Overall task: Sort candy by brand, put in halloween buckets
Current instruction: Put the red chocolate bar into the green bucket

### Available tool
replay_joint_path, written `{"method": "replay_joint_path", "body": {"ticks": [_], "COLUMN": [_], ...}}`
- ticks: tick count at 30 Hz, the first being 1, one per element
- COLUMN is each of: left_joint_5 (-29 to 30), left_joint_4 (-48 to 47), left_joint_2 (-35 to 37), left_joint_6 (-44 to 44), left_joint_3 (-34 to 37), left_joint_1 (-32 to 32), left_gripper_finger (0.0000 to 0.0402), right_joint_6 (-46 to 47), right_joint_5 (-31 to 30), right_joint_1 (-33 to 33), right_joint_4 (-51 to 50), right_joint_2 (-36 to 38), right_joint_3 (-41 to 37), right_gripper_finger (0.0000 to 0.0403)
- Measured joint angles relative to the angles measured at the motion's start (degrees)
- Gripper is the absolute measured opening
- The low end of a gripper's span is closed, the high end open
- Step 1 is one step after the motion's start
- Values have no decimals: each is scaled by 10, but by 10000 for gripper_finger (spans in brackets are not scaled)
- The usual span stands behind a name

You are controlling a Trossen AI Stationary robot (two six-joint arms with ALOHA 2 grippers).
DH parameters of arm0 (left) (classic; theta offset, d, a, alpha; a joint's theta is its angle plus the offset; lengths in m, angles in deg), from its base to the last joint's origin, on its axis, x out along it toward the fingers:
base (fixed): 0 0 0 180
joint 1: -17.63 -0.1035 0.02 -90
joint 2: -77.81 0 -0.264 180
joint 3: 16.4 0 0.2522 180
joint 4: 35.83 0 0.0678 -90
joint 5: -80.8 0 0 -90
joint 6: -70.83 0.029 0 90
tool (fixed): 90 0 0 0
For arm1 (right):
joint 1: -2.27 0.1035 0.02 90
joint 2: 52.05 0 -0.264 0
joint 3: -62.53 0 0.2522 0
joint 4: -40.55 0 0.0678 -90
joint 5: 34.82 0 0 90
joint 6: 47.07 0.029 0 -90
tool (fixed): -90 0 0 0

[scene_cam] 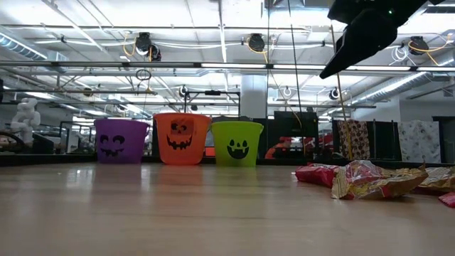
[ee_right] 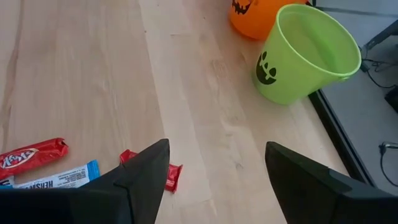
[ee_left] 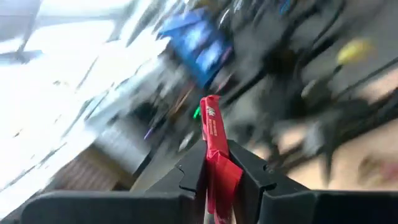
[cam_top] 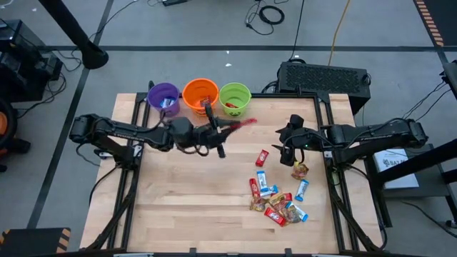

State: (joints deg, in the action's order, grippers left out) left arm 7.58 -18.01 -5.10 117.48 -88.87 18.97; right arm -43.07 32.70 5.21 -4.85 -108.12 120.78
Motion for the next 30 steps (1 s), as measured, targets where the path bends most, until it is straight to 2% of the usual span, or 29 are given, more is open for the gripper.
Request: {"method": "replay_joint_path", "body": {"ticks": [3, 5, 7, 10, 12, 15, 17, 19, 24, 30], "left_joint_5": [191, 274, 313, 308, 264, 102, 12, -45, -129, -138], "left_joint_4": [-47, -100, -174, -325, -428, -560, -569, -565, -566, -560], "left_joint_2": [1, 8, 14, 28, 28, 28, 24, 16, -9, -11], "left_joint_6": [-31, -56, -86, -180, -272, -385, -402, -404, -406, -419], "left_joint_3": [-20, -32, -48, -81, -111, -136, -137, -132, -131, -131], "left_joint_1": [-7, -26, -51, -111, -165, -252, -303, -346, -398, -382], "left_gripper_finger": [55, 55, 55, 55, 55, 55, 55, 55, 55, 55], "right_joint_6": [7, 10, 10, 11, 13, 14, 14, 14, 14, 13], "right_joint_5": [0, 0, 0, 0, 0, 0, 0, 0, 0, 0], "right_joint_1": [0, 0, 0, 0, 0, 0, 0, 0, 0, 0], "right_joint_4": [0, 0, 1, 1, 1, 2, 2, 2, 1, -1], "right_joint_2": [0, 0, 0, 0, 0, 0, 0, -1, -1, -1], "right_joint_3": [0, 0, 0, 0, 0, 0, 0, 0, 0, 0], "right_gripper_finger": [256, 256, 256, 256, 256, 256, 256, 256, 256, 256]}}
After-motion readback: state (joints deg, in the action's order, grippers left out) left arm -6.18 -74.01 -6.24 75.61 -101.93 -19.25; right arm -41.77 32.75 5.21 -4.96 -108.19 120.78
